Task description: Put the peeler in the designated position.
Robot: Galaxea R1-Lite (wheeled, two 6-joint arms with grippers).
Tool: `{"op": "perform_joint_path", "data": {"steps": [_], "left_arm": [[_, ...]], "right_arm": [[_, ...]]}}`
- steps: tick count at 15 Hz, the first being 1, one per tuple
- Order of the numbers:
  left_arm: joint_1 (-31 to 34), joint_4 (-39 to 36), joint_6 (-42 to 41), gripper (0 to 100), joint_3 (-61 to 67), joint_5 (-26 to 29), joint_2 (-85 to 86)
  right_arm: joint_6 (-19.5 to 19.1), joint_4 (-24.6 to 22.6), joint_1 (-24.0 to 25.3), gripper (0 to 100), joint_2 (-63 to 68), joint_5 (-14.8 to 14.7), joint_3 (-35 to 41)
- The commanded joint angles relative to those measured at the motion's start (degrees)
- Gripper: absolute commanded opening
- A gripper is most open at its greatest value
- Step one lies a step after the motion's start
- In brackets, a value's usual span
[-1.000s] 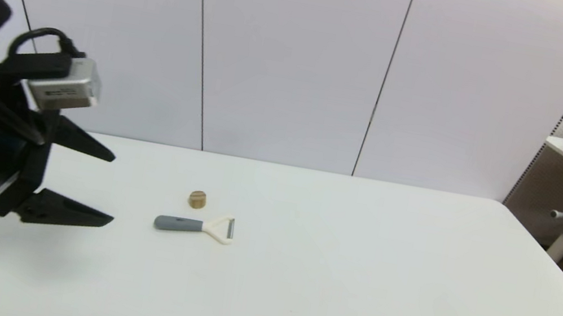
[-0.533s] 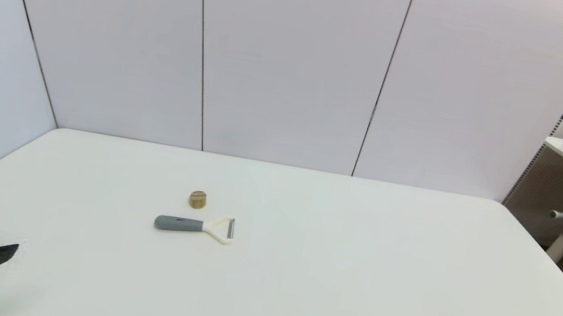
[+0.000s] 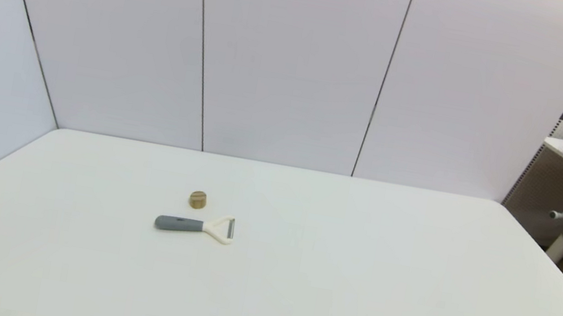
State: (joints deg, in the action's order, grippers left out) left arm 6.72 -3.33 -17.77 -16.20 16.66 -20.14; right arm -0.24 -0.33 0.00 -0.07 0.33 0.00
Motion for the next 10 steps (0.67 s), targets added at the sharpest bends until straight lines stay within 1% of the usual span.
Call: {"op": "perform_joint_path", "data": {"steps": [1, 2, 3, 6, 8, 10], "left_arm": [[-4.08, 0.25, 1.43, 100, 1.79, -1.46, 4.85], [-5.84, 0.34, 2.22, 100, 2.23, -4.45, 6.08], [-5.93, 0.34, 2.83, 100, 3.9, -7.61, 8.63], [-6.8, 0.25, 4.77, 100, 11.37, -12.71, 16.8], [-6.8, 0.08, 5.38, 100, 15.59, -15.26, 20.23], [-6.8, 0.52, 6.17, 100, 16.2, -14.82, 20.14]], "right_arm": [[-0.02, -0.02, 0.0, 100, -0.01, 0.02, 0.0], [-0.02, -0.02, 0.0, 100, -0.01, 0.02, 0.0], [-0.02, -0.02, 0.0, 100, -0.01, 0.02, 0.0], [-0.02, -0.02, 0.0, 100, -0.01, 0.02, 0.0], [-0.02, -0.02, 0.0, 100, -0.01, 0.02, 0.0], [-0.02, -0.02, 0.0, 100, -0.01, 0.02, 0.0]]}}
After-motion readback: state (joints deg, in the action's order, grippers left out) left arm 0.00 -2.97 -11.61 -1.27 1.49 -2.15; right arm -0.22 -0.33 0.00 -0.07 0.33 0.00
